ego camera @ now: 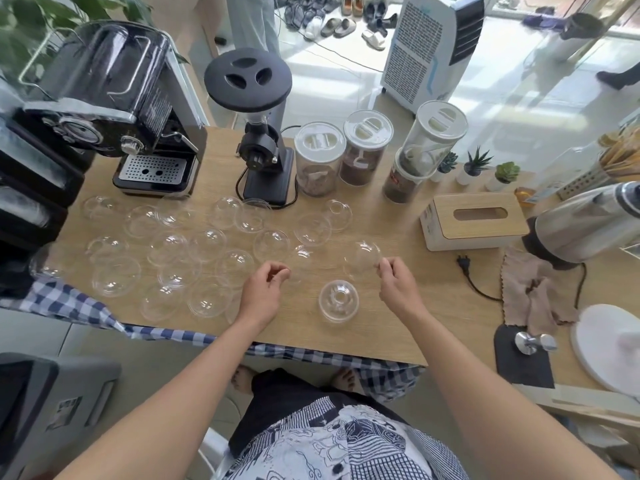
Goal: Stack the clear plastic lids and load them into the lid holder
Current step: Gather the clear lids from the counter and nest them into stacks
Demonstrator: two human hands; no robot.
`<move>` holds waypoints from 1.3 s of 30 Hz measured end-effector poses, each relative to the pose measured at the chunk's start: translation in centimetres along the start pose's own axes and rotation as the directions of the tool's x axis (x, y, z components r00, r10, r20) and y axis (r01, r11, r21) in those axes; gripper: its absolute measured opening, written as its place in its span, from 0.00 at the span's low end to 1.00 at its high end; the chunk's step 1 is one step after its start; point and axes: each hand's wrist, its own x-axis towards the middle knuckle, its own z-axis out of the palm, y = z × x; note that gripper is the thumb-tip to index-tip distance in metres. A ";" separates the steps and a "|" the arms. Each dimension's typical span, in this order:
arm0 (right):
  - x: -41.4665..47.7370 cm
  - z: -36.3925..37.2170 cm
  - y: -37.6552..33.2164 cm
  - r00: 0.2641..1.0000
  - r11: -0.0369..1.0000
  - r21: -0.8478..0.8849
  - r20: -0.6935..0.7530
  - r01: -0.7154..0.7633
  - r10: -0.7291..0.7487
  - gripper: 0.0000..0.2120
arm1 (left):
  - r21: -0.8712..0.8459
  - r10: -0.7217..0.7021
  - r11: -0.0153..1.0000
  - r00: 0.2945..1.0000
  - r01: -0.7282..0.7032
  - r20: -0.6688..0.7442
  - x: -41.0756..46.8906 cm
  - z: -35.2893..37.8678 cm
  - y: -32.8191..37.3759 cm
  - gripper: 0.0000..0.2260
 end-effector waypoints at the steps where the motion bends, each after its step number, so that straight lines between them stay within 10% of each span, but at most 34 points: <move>1: -0.4 -0.1 0.3 0.997 0.996 0.075 0.051 -0.055 0.051 0.15 | -0.062 -0.045 0.997 0.999 0.045 0.003 0.0 0.2 0.2 0.06; 9: -2.7 1.5 4.3 0.926 0.933 0.175 0.270 -0.315 0.263 0.15 | -0.604 -0.263 0.686 0.913 0.405 0.313 -0.4 2.3 0.2 0.10; 31: -4.4 3.3 3.2 0.950 0.988 0.008 0.275 -0.153 0.145 0.36 | -0.238 -0.346 0.901 0.931 0.364 0.113 -2.1 7.0 -0.7 0.08; 39: -3.6 6.8 1.0 0.959 0.986 0.077 0.254 -0.146 0.122 0.26 | -0.156 -0.286 0.937 0.943 0.313 0.172 -2.2 4.4 -0.6 0.25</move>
